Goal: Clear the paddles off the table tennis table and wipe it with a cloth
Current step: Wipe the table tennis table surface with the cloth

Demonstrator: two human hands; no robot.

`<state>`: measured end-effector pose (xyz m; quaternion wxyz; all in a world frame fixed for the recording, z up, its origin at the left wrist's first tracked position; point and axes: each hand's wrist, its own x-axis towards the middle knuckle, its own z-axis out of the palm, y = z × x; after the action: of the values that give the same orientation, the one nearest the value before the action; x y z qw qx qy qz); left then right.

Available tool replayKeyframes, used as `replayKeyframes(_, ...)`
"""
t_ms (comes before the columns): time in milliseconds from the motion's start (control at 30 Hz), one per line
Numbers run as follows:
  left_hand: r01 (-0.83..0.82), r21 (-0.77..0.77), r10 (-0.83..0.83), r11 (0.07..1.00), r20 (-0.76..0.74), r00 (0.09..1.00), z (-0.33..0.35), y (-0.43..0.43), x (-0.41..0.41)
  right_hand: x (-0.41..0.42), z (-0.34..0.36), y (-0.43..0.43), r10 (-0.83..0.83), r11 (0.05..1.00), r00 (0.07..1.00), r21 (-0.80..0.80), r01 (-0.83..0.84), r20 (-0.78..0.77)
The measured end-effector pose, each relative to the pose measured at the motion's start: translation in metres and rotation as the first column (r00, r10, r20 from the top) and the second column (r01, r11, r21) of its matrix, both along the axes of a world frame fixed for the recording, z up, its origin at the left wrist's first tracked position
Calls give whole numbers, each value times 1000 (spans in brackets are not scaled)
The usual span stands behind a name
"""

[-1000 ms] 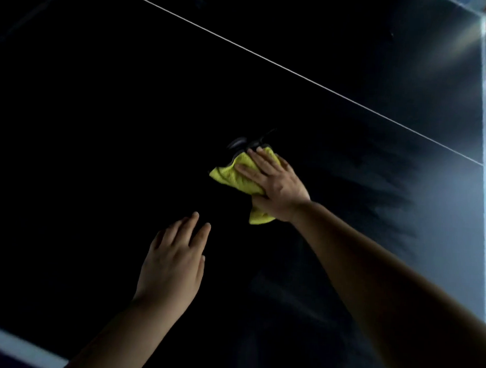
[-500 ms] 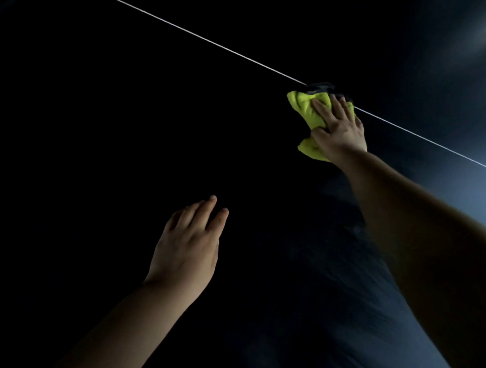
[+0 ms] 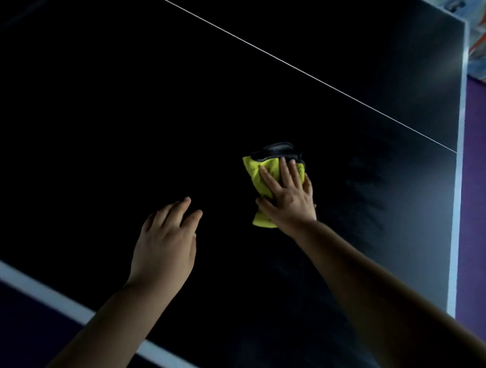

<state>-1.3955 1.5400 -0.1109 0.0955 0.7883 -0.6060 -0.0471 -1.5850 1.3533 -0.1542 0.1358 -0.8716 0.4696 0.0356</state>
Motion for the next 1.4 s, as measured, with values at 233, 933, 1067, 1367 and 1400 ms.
replayKeyframes(233,-65,61,63,996,39,997,13,125,7,34,4,154,176,984,984,3,-176,11)
replayKeyframes(933,-10,170,6,985,22,1000,-7,46,-135,-118,-13,53,504,861,864,-99,-499,22)
replayKeyframes(1067,-17,156,19,988,-15,1000,-20,-22,-197,-166,-15,-65,338,939,940,-82,-334,37)
replayKeyframes(1367,79,109,-87,991,70,994,-31,-145,-279,-254,-15,-264,0,999,998,-34,2,55)
replayKeyframes(1400,75,103,-83,992,86,993,-30,-151,-283,-264,-14,-276,-45,999,997,-21,46,65)
